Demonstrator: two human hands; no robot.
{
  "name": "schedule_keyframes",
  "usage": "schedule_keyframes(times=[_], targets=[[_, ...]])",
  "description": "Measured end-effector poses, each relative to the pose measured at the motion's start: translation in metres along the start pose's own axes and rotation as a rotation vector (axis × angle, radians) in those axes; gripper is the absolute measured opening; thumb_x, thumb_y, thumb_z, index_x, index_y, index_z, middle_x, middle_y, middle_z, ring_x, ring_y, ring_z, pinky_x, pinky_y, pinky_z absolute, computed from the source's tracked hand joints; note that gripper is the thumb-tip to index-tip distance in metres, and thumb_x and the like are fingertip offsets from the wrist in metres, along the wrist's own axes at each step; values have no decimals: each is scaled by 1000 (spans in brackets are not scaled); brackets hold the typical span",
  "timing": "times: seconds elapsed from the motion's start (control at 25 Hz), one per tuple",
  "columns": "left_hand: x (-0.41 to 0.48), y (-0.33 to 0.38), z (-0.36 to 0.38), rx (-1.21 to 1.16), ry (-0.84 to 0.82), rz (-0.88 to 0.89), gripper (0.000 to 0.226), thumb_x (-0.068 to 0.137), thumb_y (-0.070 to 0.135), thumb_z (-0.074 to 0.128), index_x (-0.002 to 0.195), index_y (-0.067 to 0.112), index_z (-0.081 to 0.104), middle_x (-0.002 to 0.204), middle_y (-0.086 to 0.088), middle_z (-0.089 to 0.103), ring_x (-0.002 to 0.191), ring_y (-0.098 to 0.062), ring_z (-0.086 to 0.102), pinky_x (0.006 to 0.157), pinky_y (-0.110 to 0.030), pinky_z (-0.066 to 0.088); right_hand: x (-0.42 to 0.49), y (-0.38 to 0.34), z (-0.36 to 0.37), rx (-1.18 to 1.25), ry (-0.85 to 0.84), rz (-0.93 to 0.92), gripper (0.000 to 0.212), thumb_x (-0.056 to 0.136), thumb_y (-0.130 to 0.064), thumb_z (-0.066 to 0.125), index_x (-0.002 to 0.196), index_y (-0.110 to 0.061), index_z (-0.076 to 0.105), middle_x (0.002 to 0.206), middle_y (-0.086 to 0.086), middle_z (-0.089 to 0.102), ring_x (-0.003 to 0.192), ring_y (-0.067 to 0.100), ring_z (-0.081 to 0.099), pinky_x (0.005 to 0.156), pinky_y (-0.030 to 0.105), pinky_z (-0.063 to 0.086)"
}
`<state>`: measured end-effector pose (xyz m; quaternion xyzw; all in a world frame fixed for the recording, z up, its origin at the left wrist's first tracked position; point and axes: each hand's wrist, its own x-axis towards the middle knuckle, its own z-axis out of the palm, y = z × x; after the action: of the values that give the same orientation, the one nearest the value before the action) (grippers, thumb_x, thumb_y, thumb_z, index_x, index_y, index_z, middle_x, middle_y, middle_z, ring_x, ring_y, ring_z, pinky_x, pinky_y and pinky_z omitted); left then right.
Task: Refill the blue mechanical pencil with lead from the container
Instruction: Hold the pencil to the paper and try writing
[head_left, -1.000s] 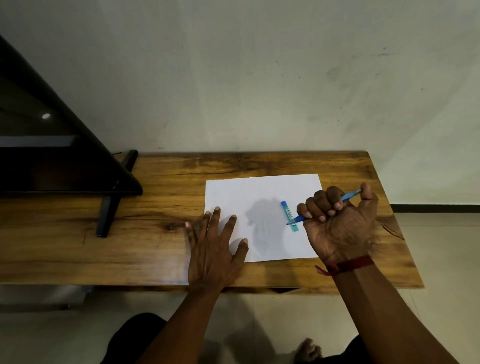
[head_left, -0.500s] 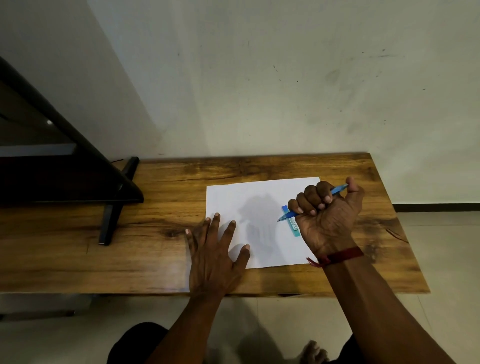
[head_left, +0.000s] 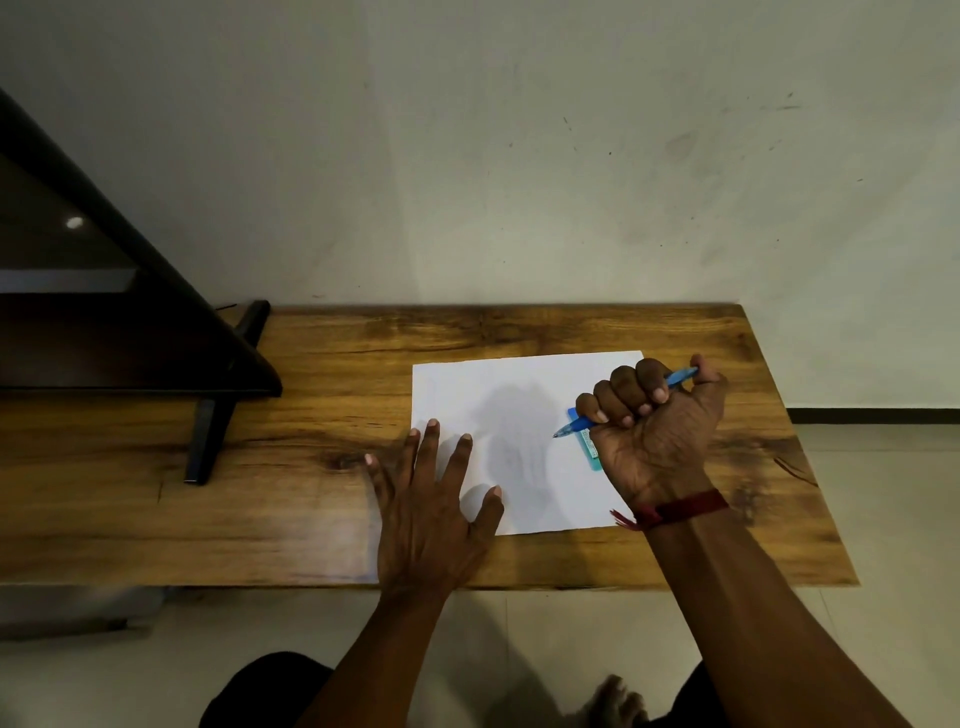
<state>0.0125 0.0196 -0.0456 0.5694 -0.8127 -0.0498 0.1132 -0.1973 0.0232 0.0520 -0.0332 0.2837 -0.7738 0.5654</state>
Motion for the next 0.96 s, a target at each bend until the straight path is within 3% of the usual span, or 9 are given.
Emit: schedule_keyframes(times=[0.12, 0.24, 0.36, 0.52, 0.76, 0.96], targets=[[1, 0, 0, 11, -6, -2, 67, 85, 69, 35, 140, 31, 43, 155, -8, 33, 143, -30, 27, 115, -64, 7, 3, 4, 0, 2, -17, -10, 56, 90, -57, 25, 53, -16, 33, 46, -3, 22, 41, 12, 19, 49, 27, 24], [2, 1, 1, 19, -10, -6, 69, 84, 70, 34, 140, 32, 43, 154, -7, 34, 142, -30, 29, 114, -64, 8, 8, 4, 1, -6, -38, 13, 59, 85, -65, 35, 54, -15, 31, 49, -2, 18, 41, 12, 18, 50, 28, 26], [2, 1, 4, 20, -16, -11, 69, 84, 71, 31, 139, 31, 45, 154, -6, 36, 141, -29, 30, 115, -64, 7, 13, 3, 1, -13, -28, 23, 55, 84, -60, 38, 52, -16, 31, 45, -3, 21, 40, 12, 18, 49, 27, 26], [2, 1, 4, 37, -28, -15, 69, 84, 71, 29, 138, 30, 46, 153, -8, 37, 141, -31, 31, 114, -65, 7, 14, 7, 0, 15, -29, 8, 54, 89, -52, 25, 50, -16, 33, 45, -3, 21, 41, 12, 18, 48, 26, 24], [2, 2, 2, 37, -29, -17, 70, 85, 70, 29, 138, 29, 46, 153, -9, 37, 141, -32, 31, 114, -65, 9, 16, 4, 1, -6, -14, 34, 55, 84, -58, 37, 49, -16, 30, 45, -3, 18, 39, 12, 17, 48, 26, 22], [3, 4, -1, 34, -25, -30, 70, 85, 70, 28, 137, 28, 48, 152, -10, 39, 140, -33, 33, 113, -66, 9, 15, 8, 1, -19, 26, 33, 53, 86, -56, 32, 51, -16, 30, 47, -3, 17, 41, 12, 15, 48, 25, 23]])
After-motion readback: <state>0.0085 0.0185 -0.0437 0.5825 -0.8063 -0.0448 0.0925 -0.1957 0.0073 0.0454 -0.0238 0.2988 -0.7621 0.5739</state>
